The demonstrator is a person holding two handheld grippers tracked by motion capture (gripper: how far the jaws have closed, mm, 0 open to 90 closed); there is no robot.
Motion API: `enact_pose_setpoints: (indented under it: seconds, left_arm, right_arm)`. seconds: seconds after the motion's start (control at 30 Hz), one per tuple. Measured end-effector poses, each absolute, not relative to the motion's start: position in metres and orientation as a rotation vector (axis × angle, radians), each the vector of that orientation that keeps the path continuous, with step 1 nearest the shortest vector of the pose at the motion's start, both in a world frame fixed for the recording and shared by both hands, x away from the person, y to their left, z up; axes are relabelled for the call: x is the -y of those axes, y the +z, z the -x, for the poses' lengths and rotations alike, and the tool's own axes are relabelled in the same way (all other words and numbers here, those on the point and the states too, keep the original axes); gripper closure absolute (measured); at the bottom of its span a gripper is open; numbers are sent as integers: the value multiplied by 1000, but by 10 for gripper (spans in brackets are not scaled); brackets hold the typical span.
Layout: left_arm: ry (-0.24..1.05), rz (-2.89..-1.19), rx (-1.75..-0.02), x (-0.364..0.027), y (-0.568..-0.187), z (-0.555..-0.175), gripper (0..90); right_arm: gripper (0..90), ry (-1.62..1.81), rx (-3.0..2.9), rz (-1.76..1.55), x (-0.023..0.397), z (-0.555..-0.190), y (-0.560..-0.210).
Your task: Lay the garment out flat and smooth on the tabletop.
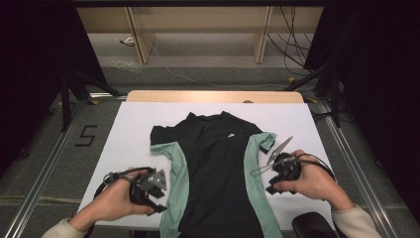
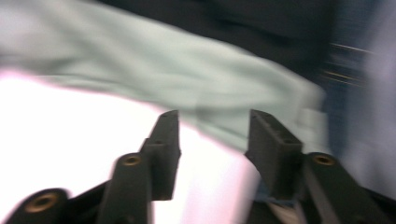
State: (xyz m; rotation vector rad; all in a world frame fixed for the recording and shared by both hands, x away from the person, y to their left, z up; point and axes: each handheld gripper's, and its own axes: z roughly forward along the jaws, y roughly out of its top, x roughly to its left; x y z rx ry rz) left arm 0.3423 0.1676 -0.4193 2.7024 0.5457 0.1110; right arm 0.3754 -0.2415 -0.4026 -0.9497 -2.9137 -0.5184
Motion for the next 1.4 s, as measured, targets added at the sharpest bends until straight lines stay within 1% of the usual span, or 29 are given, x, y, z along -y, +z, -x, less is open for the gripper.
enact_pose_setpoints:
  seconds: [0.07,0.13,0.17,0.27,0.33,0.4,0.47,0.53,0.6,0.63,0.7,0.73,0.83,0.9,0.97,1.1,1.17,1.23,1.33,1.4]
  left_arm:
    - [202,-2667,-644,-172,-425,-366,517]
    - [311,-2616,-763,-177,-432,-397,488]
    - [335,-2596,-803,-179,-436,-410,478]
    - [390,-2513,-927,-184,-444,-444,433]
    - [414,-2482,-982,-187,-447,-463,415]
    - [413,-2442,-1043,-190,-450,-479,421]
    - [417,-2422,-1073,-192,-451,-490,424]
    - [418,-2407,-1100,-192,-452,-501,416]
    - [394,-2392,-1113,-191,-453,-508,409]
    - [393,-2387,-1123,-190,-454,-511,409]
    - [376,-2396,-1125,-188,-457,-516,420]
    - [366,-2401,-1124,-187,-459,-517,423]
    - [330,-2428,-1104,-185,-463,-520,443]
    - [327,-2438,-1098,-185,-464,-521,461]
    - [312,-2442,-1100,-185,-466,-523,475]
    - [286,-2450,-1100,-184,-468,-525,503]
    - [279,-2454,-1100,-184,-468,-527,511]
    - [272,-2455,-1104,-184,-468,-528,514]
    - [257,-2453,-1107,-185,-467,-528,517]
    - [255,-2453,-1108,-187,-466,-529,520]
  right_arm:
    - [652,-582,2899,1107,247,-391,-406]
    - [653,-649,2882,1301,254,-412,-411]
    - [651,-672,2869,1375,257,-421,-413]
    - [637,-747,2822,1560,266,-446,-420]
    - [602,-778,2779,1640,270,-460,-425]
    - [554,-805,2758,1703,275,-477,-432]
    - [547,-850,2740,1754,278,-491,-437]
    - [509,-903,2713,1782,280,-502,-439]
    - [504,-943,2696,1816,281,-514,-441]
    - [530,-958,2676,1821,281,-519,-442]
    - [645,-941,2649,1821,280,-526,-446]
    - [646,-901,2643,1801,279,-529,-450]
    - [782,-900,2570,1741,276,-529,-457]
    - [828,-911,2613,1702,274,-524,-454]
    - [840,-917,2683,1649,272,-518,-448]
    - [845,-879,2820,1442,267,-506,-440]
    - [835,-782,2838,1303,263,-503,-445]
    - [818,-755,2831,1302,264,-505,-451]
    - [704,-762,2764,1334,271,-512,-454]
    - [646,-896,2719,1428,279,-517,-446]
